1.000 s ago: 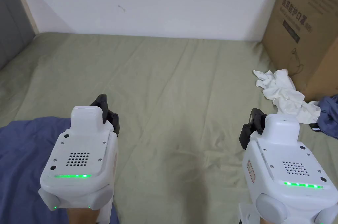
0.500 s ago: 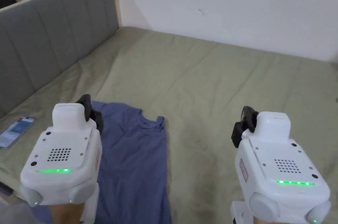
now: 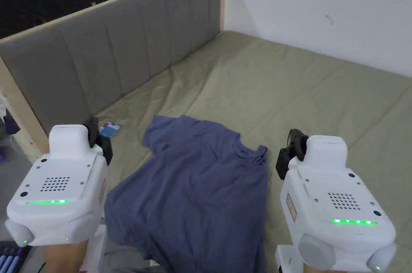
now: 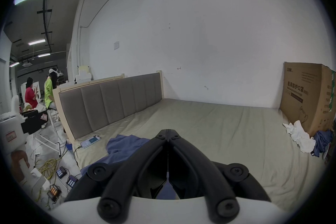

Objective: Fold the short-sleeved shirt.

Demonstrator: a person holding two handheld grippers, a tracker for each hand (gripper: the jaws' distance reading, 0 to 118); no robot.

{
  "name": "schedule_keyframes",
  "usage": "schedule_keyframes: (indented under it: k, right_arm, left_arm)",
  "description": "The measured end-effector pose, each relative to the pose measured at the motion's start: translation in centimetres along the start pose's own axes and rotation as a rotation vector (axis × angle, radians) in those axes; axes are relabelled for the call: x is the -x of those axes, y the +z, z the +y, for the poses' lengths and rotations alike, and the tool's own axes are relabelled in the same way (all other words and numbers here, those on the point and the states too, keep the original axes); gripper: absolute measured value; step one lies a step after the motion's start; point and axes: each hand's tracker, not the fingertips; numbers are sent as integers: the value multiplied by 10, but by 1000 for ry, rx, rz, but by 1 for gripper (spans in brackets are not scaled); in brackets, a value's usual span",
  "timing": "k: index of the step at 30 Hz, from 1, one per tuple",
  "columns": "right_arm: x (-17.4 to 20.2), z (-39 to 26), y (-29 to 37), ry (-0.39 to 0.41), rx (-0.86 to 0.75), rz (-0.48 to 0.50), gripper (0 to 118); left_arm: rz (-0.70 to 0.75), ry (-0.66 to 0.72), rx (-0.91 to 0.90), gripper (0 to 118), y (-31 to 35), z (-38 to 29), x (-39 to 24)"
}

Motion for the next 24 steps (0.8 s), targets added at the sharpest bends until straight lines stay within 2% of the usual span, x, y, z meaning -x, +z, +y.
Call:
schedule_keyframes:
  k: [7, 15, 17, 18, 19, 20, 22, 23, 24]
  right_arm:
    - [-13, 0, 4, 26, 5, -13, 3]
    - [-54, -3, 1, 28, 29, -98, 3]
    - [-63, -3, -2, 23, 40, -120, 3]
    - [-68, -4, -2, 20, 43, -131, 3]
    - [-72, -5, -2, 18, 47, -139, 3]
    - [-77, -6, -2, 18, 50, -150, 2]
    - [-85, -8, -4, 18, 60, -168, 3]
    - [-90, -10, -5, 18, 67, -178, 3]
    - [-94, -11, -5, 18, 75, -187, 3]
  left_arm:
    - [-132, 65, 181, 4, -32, -3, -14]
    - [-245, 84, 425, 5, -98, -23, -74]
    - [-261, 72, 469, 27, -115, -32, -90]
    - [-269, 66, 520, 44, -124, -37, -98]
    - [-286, 66, 551, 70, -132, -41, -105]
    - [-303, 67, 601, 82, -138, -45, -114]
    - [-324, 55, 665, 84, -152, -56, -128]
    - [-332, 37, 698, 93, -159, -63, -136]
    - [-327, 18, 730, 108, -167, -73, -142]
